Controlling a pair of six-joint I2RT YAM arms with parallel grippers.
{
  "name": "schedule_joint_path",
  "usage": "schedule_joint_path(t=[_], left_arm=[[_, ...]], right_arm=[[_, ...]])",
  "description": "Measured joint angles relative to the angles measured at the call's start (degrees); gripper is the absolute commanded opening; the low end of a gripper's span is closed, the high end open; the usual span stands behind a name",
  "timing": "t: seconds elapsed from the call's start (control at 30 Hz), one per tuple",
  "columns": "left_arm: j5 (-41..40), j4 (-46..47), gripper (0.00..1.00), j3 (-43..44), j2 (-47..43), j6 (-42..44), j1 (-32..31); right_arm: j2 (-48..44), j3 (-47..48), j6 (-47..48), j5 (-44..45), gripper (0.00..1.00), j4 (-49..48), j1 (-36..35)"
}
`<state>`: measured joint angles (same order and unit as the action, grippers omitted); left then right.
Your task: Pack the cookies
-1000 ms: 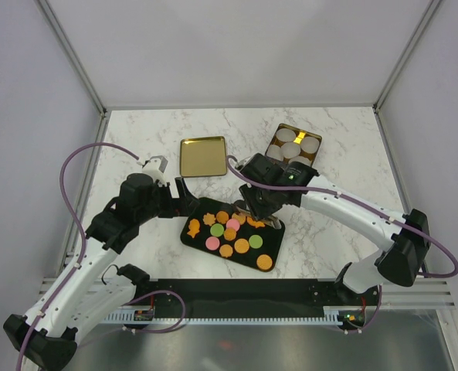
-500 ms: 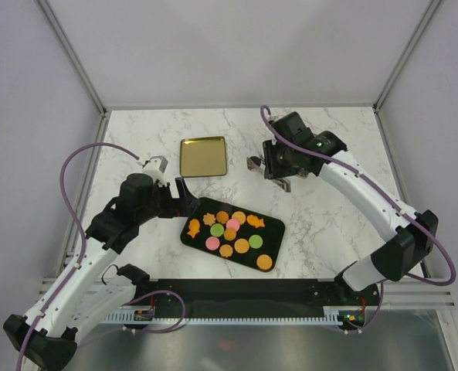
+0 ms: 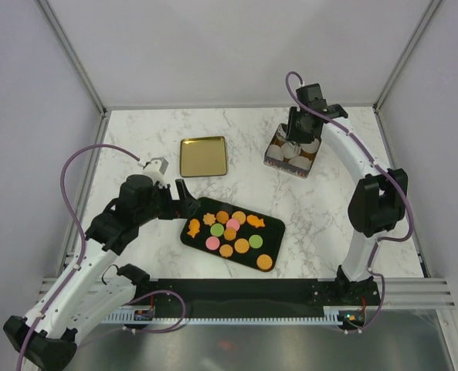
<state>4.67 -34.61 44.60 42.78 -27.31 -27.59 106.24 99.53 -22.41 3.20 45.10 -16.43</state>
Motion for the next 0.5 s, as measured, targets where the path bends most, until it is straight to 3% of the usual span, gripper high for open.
schedule_joint_path(t=[0.5], left_arm=[[-0.04,-0.07,0.98,0.0,-0.96,0.0,0.0]], right_arm=[[3.37,1.16,-0.52,-0.17,0.41,-2.4,2.95]])
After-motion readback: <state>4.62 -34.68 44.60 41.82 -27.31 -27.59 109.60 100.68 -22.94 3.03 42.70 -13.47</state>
